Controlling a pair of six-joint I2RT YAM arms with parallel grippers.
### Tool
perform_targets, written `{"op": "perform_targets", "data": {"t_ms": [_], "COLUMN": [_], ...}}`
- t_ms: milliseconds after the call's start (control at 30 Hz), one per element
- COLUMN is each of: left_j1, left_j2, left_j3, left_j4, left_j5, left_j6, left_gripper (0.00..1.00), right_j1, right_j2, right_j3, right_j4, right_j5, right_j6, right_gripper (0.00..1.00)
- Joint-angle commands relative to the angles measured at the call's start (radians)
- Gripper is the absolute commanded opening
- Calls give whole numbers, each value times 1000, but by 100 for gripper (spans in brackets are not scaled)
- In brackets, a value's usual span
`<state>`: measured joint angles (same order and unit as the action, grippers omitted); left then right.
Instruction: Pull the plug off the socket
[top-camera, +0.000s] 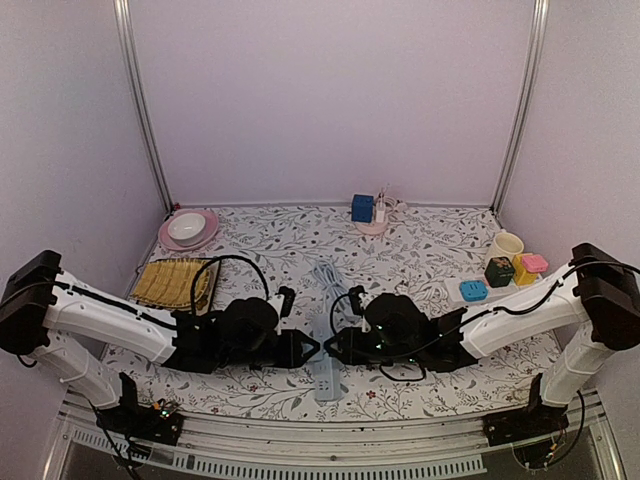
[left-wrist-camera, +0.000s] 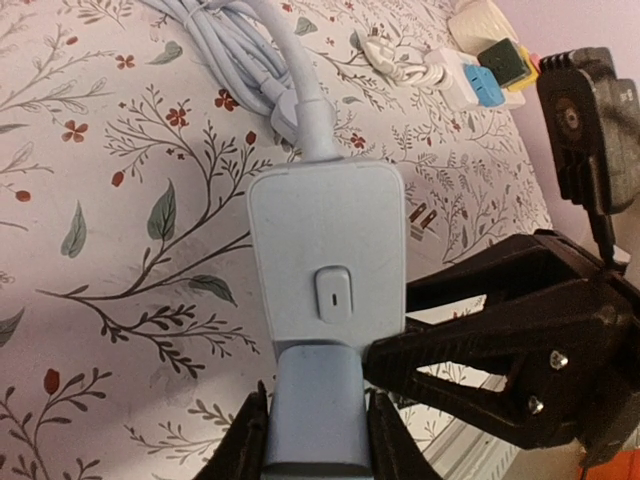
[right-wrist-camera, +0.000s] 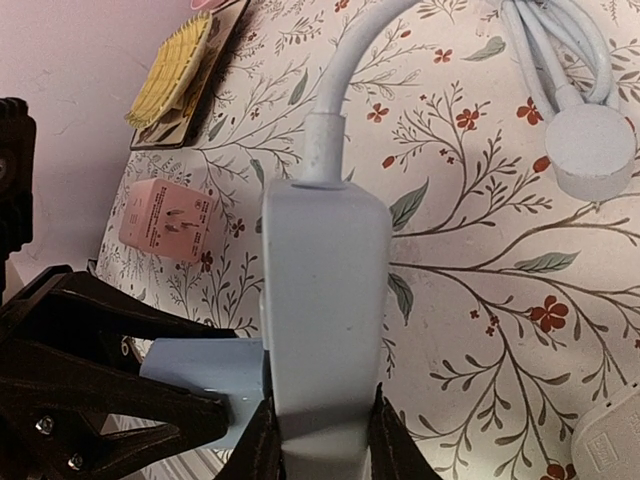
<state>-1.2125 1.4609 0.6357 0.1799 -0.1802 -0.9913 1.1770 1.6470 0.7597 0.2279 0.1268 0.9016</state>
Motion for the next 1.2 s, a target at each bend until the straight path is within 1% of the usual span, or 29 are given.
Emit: {"op": "perform_targets", "data": {"t_ms": [0, 200, 600, 767, 933, 1167], "left_j1": [-8, -3, 58, 66, 78, 81], "left_j2": [-46, -53, -106, -152, -185, -136], "left_j3": [31, 44, 27, 28, 3, 4], "left_j4": [-8, -30, -32, -85, -90, -88], "left_j5": [35, 38, 125, 102, 115, 119], "left_j6": [39, 42, 28, 34, 37, 42], "left_gripper": [8, 10, 12, 14, 16, 18], "right_j1": [-85, -86, -103, -126, -143, -143], "right_j2": [70, 111, 150, 164, 164, 160], "right_j3": [-56, -67, -70, -74, -83, -89], "right_j4": [-222, -184, -129, -119, -106, -80], "right_j5": [195, 192, 171, 150, 140, 141], "right_j6": [-1, 0, -14, -28, -30, -26], "right_gripper": [3, 3, 3, 3, 3, 4]}}
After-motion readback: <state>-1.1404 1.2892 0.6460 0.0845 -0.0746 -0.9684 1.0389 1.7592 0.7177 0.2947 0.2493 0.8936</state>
